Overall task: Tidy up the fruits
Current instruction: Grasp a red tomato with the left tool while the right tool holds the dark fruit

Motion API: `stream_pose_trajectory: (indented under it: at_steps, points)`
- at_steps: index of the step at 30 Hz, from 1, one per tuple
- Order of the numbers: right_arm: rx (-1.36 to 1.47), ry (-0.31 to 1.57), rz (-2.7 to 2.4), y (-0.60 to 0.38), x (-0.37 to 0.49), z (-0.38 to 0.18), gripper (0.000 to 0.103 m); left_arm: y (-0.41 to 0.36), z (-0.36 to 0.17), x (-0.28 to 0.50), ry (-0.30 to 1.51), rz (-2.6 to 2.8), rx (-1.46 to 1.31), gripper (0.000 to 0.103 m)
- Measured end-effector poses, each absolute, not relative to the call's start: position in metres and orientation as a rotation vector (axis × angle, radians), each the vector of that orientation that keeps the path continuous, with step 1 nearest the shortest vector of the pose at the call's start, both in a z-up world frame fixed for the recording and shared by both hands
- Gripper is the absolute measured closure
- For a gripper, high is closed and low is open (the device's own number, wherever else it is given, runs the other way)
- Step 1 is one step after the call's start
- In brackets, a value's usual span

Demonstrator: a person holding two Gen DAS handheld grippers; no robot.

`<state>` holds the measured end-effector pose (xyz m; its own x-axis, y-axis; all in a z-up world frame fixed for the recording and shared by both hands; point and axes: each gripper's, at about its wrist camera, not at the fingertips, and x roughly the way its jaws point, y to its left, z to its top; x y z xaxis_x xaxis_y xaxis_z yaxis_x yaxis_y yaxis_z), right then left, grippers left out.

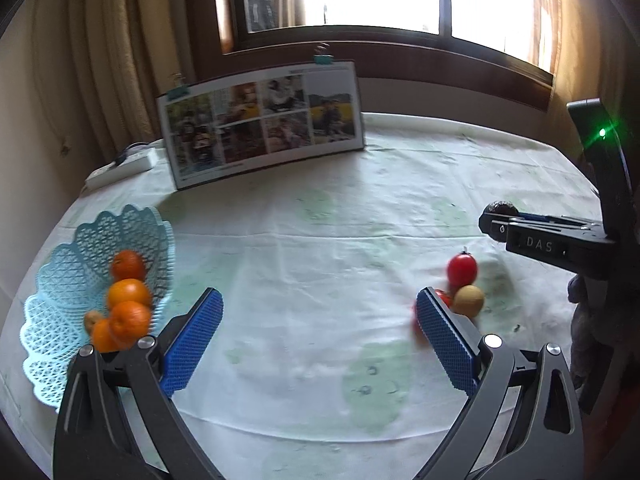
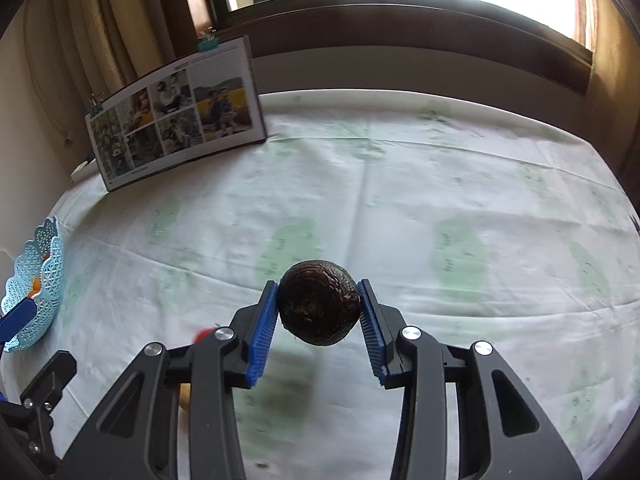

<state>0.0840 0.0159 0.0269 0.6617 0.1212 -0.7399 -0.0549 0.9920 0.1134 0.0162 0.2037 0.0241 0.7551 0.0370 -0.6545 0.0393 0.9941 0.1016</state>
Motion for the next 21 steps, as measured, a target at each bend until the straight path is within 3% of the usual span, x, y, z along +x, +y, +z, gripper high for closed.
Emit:
stream_pose_trajectory:
  at_steps: [3, 6, 18, 21]
  points:
    - [0.103, 0.844, 0.081, -0.002, 0.078, 0.025, 0.062, 0.186, 0.012, 0.022, 0.737, -0.053, 0.146, 0.007]
    - [0.127, 0.844, 0.071, -0.014, 0.074, 0.023, 0.062, 0.173, 0.000, 0.028, 0.775, -0.100, 0.160, 0.022]
    - [0.126, 0.825, 0.099, -0.012, 0.069, 0.027, 0.062, 0.152, -0.019, 0.046, 0.857, -0.206, 0.134, 0.049]
    - [0.120, 0.819, 0.102, -0.010, 0.067, 0.029, 0.062, 0.149, -0.022, 0.048, 0.875, -0.225, 0.127, 0.061]
